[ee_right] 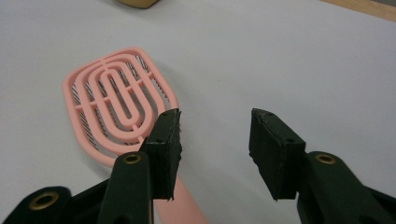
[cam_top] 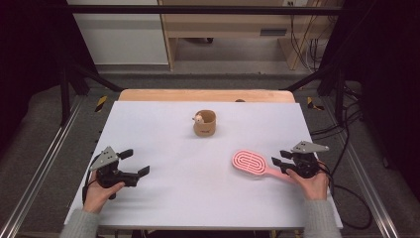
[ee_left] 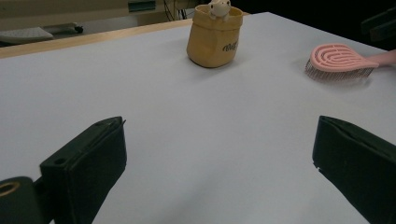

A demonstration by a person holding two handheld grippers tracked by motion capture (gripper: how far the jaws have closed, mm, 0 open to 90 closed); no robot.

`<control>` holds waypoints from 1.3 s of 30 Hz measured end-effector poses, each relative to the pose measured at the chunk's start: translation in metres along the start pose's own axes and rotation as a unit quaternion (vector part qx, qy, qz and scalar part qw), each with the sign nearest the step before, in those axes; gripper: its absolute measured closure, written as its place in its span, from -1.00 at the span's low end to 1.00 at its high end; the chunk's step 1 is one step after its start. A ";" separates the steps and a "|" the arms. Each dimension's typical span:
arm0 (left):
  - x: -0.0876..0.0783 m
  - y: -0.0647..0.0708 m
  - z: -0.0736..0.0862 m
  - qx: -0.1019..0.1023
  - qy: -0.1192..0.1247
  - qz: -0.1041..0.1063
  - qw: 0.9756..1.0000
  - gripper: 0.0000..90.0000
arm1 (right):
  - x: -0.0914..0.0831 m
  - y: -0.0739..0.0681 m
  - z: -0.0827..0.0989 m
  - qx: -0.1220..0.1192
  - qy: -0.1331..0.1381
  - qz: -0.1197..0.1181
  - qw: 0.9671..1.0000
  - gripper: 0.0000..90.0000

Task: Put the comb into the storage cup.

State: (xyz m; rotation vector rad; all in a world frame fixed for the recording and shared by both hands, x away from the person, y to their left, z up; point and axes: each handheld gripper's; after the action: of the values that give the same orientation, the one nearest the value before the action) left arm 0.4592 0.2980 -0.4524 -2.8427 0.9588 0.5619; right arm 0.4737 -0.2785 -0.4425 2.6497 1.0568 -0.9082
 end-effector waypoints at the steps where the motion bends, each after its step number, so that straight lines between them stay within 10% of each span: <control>1: 0.000 0.000 0.000 0.000 0.000 0.000 1.000 -0.94 | 0.000 0.000 0.000 0.000 -0.004 0.001 1.000 0.23; 21: 0.002 0.001 0.001 0.004 -0.007 0.000 1.000 -0.94 | 0.002 0.004 0.001 0.011 -0.070 -0.016 0.997 1.00; 39: 0.003 0.001 0.001 0.006 -0.012 -0.002 1.000 -0.94 | 0.009 0.003 0.003 0.019 -0.118 -0.031 0.992 1.00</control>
State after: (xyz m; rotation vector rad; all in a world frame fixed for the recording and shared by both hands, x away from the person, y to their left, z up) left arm 0.4600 0.2955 -0.4548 -2.8210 0.9491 0.5868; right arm 0.4793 -0.2770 -0.4504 2.4718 1.0772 -1.2308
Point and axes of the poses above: each handheld gripper's, and its own axes: x roughly forward along the jaws, z roughly out of its underside, y roughly to its right, and after that the axes turned 8 degrees about -z, right-handed
